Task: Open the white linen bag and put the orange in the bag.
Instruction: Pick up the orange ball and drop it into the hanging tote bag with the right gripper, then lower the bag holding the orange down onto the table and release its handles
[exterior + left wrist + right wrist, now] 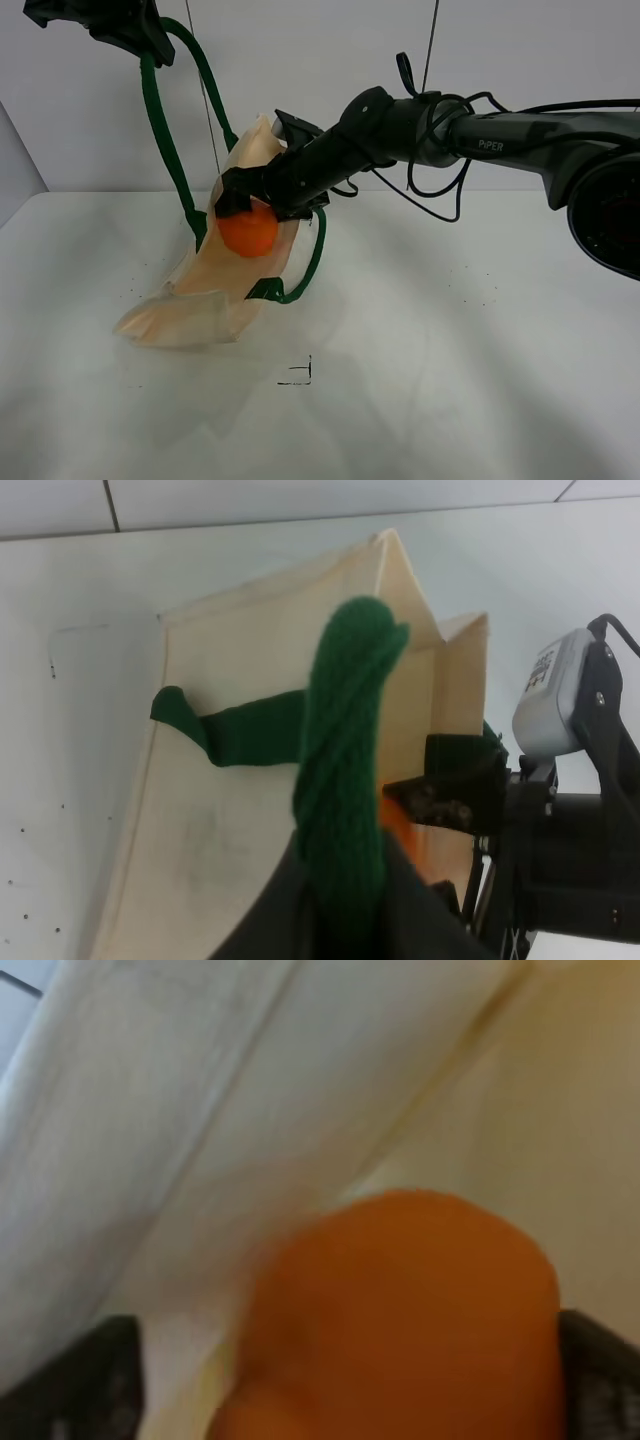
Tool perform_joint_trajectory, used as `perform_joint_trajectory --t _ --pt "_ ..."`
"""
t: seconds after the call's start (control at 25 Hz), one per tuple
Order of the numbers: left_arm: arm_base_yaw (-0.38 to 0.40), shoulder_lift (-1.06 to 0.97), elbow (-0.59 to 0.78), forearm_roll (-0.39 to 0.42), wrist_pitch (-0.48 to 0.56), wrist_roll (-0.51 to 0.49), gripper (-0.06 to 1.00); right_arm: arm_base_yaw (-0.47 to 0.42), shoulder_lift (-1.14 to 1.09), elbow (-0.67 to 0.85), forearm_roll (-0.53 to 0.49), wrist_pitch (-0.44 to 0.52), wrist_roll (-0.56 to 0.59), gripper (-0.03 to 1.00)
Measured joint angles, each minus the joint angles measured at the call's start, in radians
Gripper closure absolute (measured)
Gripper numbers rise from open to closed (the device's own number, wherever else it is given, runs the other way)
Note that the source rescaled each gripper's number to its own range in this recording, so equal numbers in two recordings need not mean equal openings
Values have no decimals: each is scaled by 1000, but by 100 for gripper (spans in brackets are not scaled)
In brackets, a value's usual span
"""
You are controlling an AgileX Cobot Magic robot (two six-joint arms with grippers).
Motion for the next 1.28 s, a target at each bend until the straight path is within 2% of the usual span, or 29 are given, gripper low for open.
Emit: perform_joint_trajectory --t 0.12,0.24,0.28,0.4,0.52,0.6,0.76,1.12,1.28 --pt "0 0 0 -1 1 0 94 -3 -4 -39 -95 94 59 -2" --pt "0 0 3 -4 1 0 94 -12 -4 -128 -281 239 175 -3" --pt "0 0 3 -4 1 0 94 -12 -4 -128 -281 239 175 -3" --pt "0 0 4 -3 1 1 94 -21 -4 -259 -507 427 307 -3" --pt "0 0 5 -4 1 1 94 -26 -9 -328 -708 496 371 -3" --pt "0 0 5 -4 1 1 94 -38 -11 -338 -745 510 389 -3" --pt "0 0 5 -4 1 1 94 -122 7 -338 -757 516 375 -3" --pt "0 0 5 -4 1 1 94 -431 16 -338 -781 516 350 -3" --pt "0 0 5 -4 1 2 94 -512 16 -338 -779 516 350 -3"
